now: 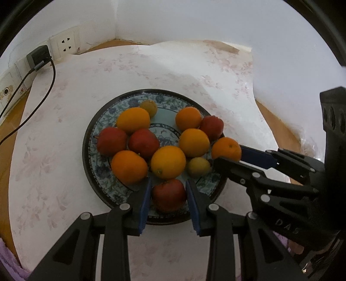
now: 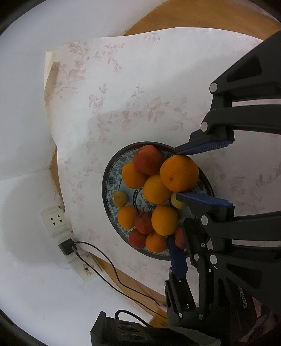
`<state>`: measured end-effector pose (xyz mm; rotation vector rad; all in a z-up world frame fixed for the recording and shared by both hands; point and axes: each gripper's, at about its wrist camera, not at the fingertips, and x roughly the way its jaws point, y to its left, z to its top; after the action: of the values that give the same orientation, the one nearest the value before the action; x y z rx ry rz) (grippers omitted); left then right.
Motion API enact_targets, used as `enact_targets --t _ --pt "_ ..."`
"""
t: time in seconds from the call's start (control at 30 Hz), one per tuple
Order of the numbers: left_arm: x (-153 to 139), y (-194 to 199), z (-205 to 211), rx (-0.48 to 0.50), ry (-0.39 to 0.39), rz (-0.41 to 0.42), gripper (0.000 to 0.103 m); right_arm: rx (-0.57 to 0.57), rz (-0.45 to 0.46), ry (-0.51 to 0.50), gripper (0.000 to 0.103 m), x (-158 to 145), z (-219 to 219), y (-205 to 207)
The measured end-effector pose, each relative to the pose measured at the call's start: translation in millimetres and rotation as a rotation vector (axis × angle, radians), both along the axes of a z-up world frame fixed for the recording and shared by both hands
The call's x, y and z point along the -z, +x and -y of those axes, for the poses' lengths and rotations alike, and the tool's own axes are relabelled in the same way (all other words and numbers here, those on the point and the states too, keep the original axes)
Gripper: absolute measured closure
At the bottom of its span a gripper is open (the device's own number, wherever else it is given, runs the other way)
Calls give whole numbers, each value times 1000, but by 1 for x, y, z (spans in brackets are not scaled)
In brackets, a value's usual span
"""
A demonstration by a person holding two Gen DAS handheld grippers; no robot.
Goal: Organize fruits
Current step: 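Carry the red apple and orange over the plate and lower them onto it, then open both tools to release the apple and orange on the plate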
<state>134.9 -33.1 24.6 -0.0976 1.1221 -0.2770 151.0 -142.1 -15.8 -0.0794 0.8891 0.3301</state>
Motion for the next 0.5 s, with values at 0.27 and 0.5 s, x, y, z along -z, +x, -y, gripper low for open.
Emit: enact_targets --t 0.27,0.5 --pt "-3 -2 0 -5 6 -2 69 -1 0 22 62 -1 1 0" --pt "-10 -11 -6 -34 21 2 66 8 18 50 60 -8 4 -11"
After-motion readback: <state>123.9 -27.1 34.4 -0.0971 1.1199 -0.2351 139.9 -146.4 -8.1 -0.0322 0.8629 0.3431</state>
